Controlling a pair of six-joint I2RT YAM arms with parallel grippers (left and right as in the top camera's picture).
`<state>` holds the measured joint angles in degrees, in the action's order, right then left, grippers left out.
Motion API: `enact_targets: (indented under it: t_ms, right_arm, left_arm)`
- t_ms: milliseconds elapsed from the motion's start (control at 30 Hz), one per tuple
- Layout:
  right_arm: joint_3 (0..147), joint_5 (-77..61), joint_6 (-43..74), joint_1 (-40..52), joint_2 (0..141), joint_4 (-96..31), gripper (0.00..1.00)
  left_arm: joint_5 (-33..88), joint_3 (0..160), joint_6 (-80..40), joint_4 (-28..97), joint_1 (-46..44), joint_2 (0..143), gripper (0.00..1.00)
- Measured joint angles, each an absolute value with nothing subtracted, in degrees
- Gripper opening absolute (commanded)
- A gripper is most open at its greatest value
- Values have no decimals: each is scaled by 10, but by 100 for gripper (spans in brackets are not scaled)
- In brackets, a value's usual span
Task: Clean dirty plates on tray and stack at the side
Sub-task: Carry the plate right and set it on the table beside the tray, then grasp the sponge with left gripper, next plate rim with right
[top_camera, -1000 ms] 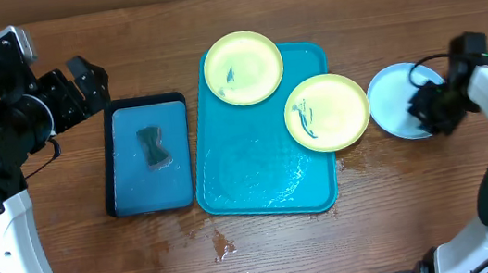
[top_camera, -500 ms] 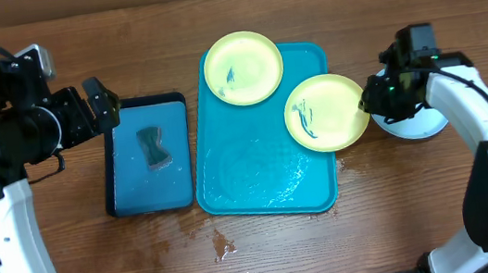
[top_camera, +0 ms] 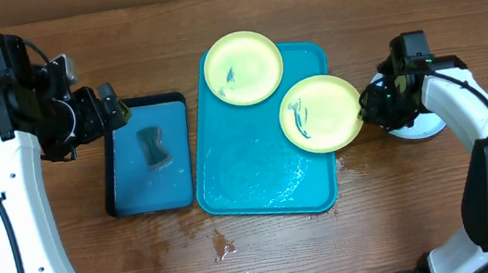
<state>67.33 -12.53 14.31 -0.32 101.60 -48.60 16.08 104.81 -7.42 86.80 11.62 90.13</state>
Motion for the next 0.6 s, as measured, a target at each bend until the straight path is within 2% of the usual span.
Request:
enact_targets:
  t_ms: [100,267,333,367,600]
  right_arm:
    - [673,-111,145,-2,1014,-474,49]
    - [673,-109,146,-1,1019,-441,22]
    - [673,-114,142,4,1028,-435,7]
    - [673,-117,142,7,1032,-435,4]
    - [674,-134,148,32,1035,-478,4]
  left_arm:
    - [161,1048,-71,868,116,901,93]
    - [161,1048,-68,868,116,901,94]
    - [161,1048,-68,868,116,901,94]
    - [161,1048,-68,868,116,901,94]
    - [151,1048,-66,868,115,901,94]
